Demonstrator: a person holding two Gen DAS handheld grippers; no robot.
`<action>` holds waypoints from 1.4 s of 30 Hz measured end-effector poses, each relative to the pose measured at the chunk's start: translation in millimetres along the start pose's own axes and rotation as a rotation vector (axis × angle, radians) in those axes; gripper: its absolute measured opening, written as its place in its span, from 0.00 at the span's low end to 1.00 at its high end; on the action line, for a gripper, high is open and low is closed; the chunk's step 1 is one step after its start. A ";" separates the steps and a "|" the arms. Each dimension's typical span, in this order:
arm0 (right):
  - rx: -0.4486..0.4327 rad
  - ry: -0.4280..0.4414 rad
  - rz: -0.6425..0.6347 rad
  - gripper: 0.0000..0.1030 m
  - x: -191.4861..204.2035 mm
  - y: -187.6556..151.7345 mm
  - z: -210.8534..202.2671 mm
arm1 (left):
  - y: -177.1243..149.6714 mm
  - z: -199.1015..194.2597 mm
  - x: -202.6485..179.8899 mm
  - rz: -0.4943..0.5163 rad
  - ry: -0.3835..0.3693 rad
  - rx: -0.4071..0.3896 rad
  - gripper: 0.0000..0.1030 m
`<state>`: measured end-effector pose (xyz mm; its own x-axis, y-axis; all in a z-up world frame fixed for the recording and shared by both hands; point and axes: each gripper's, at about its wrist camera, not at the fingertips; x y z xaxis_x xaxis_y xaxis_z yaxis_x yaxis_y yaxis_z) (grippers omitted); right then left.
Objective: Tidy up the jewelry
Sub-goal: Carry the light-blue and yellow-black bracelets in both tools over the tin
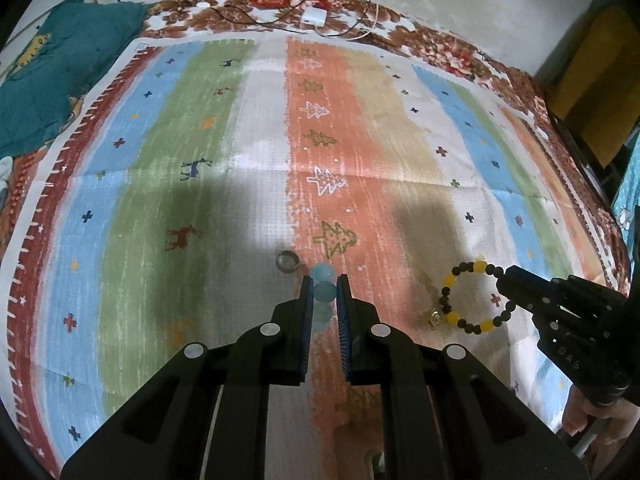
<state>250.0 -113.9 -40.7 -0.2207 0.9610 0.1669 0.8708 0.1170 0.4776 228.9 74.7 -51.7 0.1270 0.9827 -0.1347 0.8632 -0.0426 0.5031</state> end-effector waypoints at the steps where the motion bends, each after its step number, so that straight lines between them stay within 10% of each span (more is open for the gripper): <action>1: -0.003 -0.002 -0.003 0.12 0.7 -0.6 -1.7 | -0.3 -2.4 -0.8 -0.001 -0.003 -0.004 0.11; 42: -0.158 0.071 -0.035 0.12 18.2 -27.1 -88.1 | -30.2 -77.7 -55.8 0.077 -0.087 -0.130 0.11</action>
<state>183.8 -121.6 25.3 -0.2852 0.9362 0.2054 0.7835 0.1043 0.6126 157.7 35.1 7.0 0.2365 0.9580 -0.1620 0.7793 -0.0874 0.6205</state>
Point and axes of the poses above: each gripper's, at about its wrist camera, not at the fingertips, and z roughly the way its jaws point, x to its left, y to its top, and after that the axes turned 9 degrees about z, right-handed
